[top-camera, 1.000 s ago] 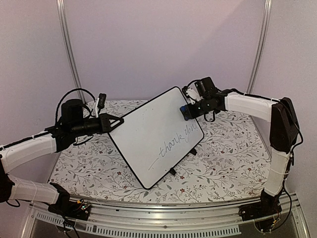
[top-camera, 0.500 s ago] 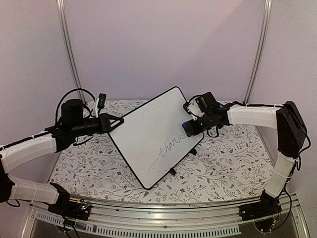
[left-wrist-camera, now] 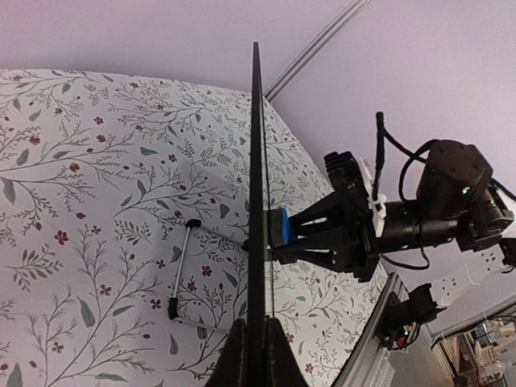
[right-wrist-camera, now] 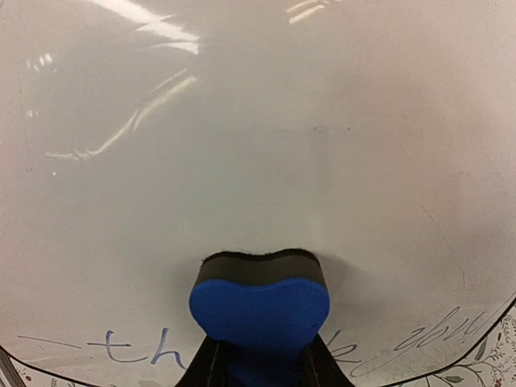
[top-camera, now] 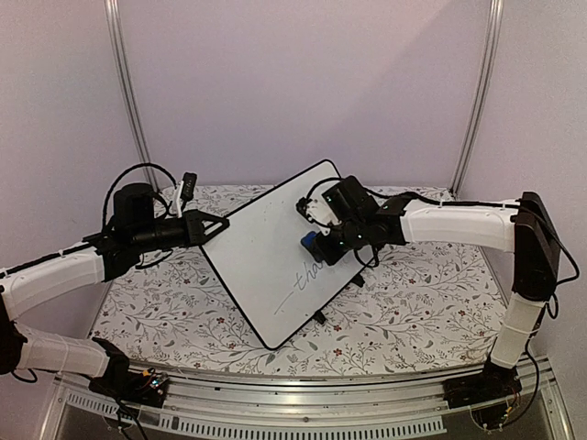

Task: Erase the whiteboard
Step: Erase the whiteboard on the whiteboard stand.

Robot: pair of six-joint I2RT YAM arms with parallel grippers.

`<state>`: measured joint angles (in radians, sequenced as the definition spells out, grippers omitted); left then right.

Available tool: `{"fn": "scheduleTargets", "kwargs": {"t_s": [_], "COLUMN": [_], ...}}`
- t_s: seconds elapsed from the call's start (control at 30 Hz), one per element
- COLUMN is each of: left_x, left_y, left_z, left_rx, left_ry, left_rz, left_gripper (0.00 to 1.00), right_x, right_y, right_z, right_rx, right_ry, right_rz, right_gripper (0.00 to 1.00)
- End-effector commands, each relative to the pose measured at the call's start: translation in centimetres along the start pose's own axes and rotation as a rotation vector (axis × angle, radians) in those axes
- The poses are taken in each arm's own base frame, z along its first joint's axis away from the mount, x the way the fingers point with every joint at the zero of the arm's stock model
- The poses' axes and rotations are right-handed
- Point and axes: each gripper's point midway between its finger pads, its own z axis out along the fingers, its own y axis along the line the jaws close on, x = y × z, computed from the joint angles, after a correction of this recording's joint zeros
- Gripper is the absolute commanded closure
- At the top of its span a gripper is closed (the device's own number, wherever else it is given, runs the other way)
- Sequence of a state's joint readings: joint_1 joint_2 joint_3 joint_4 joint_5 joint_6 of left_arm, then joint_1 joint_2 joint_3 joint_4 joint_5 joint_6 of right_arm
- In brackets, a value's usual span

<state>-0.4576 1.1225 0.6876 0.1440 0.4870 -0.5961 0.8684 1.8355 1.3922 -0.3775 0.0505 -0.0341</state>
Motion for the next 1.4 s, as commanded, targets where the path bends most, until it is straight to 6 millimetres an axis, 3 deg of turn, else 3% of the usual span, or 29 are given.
{"fn": "scheduleTargets", "kwargs": {"t_s": [0.0, 0.33, 0.57, 0.77, 1.2, 1.37], "left_x": [-2.2, -2.2, -2.3, -2.3, -2.2, -2.2], "left_y": [-3.8, -3.7, -3.0, -2.7, -2.6, -2.6], "left_z": [-0.5, -0.4, -0.3, -0.2, -0.1, 0.0], "left_rx": [0.134, 0.131, 0.092, 0.082, 0.078, 0.08], "left_ry": [-0.067, -0.066, -0.077, -0.076, -0.077, -0.073], "left_rz": [0.131, 0.124, 0.104, 0.1, 0.099, 0.097], "left_gripper": [1.0, 1.0, 1.0, 1.0, 1.0, 1.0], "right_x": [2.1, 2.4, 3.8, 4.8, 9.8, 10.2], "right_y": [3.5, 9.7, 12.2, 13.7, 14.7, 15.2], "right_z": [1.3, -1.4, -1.1, -0.9, 0.2, 0.3], "right_rx": [-0.008, -0.035, -0.011, -0.017, -0.045, -0.056], "right_ry": [0.045, -0.045, -0.011, 0.014, 0.132, 0.138], "right_rz": [-0.125, -0.282, -0.334, -0.333, -0.32, -0.315], "right_gripper": [1.0, 1.0, 1.0, 1.0, 1.0, 1.0]}}
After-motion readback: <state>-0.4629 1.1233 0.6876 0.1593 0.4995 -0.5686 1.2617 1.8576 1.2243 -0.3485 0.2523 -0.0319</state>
